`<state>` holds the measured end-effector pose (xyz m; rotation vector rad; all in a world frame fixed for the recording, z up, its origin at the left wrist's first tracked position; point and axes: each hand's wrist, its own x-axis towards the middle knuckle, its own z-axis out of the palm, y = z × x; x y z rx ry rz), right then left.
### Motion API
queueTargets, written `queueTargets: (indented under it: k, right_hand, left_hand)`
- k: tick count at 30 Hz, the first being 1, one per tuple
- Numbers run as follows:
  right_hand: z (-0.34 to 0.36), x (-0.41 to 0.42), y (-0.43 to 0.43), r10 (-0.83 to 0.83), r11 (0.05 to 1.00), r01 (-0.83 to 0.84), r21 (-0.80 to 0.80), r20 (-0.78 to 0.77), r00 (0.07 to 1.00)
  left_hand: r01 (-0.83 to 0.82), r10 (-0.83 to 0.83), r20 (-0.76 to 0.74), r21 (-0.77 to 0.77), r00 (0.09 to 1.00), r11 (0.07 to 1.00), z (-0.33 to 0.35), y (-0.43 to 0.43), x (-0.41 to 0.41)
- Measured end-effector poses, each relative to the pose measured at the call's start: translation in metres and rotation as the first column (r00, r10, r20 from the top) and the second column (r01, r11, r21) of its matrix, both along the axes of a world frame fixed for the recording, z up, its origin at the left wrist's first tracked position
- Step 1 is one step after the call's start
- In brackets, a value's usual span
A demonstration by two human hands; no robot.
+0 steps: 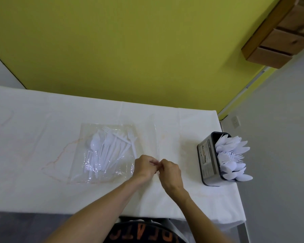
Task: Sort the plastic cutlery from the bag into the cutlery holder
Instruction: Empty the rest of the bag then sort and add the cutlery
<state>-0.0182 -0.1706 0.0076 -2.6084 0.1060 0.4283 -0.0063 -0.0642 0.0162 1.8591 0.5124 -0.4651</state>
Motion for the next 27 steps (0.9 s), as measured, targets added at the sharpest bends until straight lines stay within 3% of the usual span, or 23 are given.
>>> queueTargets:
  k: [3, 6, 11, 16, 19, 21, 24, 27]
  right_hand:
    - [-0.004, 0.002, -0.005, -0.067, 0.997, 0.067, -0.049, 0.006, 0.998]
    - [-0.007, 0.013, -0.022, -0.197, 0.979, 0.199, 0.042, -0.047, 0.979]
    - [0.01, 0.021, -0.031, -0.037, 0.982, 0.059, 0.181, -0.124, 0.992]
    - [0.005, 0.028, -0.037, -0.302, 0.933, 0.327, 0.147, -0.172, 0.938]
    - [0.014, 0.034, -0.029, -0.252, 0.944, 0.267, 0.193, -0.103, 0.962]
    - [0.018, 0.045, -0.022, -0.314, 0.921, 0.317, 0.226, -0.049, 0.948]
    - [0.013, 0.051, -0.031, -0.436, 0.889, 0.439, 0.128, -0.053, 0.899]
    - [0.007, 0.04, -0.047, -0.447, 0.894, 0.447, 0.026, 0.001, 0.895]
  left_hand:
    - [0.038, -0.038, -0.011, 0.063, 0.999, 0.997, 0.0, 0.005, 0.001]
    - [0.082, -0.081, -0.016, 0.091, 0.997, 0.992, 0.002, 0.005, -0.006]
    - [0.118, -0.118, -0.012, 0.164, 0.993, 0.979, 0.006, 0.008, -0.002]
    - [0.029, -0.084, 0.193, 0.274, 0.978, 0.961, 0.01, 0.026, 0.0]
    - [0.136, -0.188, 0.2, 0.245, 0.962, 0.96, 0.016, 0.025, 0.002]
    - [0.157, -0.204, 0.211, 0.218, 0.956, 0.963, 0.022, 0.02, 0.005]
    - [-0.03, -0.041, 0.294, 0.236, 0.955, 0.971, 0.037, 0.02, 0.013]
    - [-0.271, 0.181, 0.341, 0.235, 0.922, 0.934, 0.046, 0.034, 0.024]
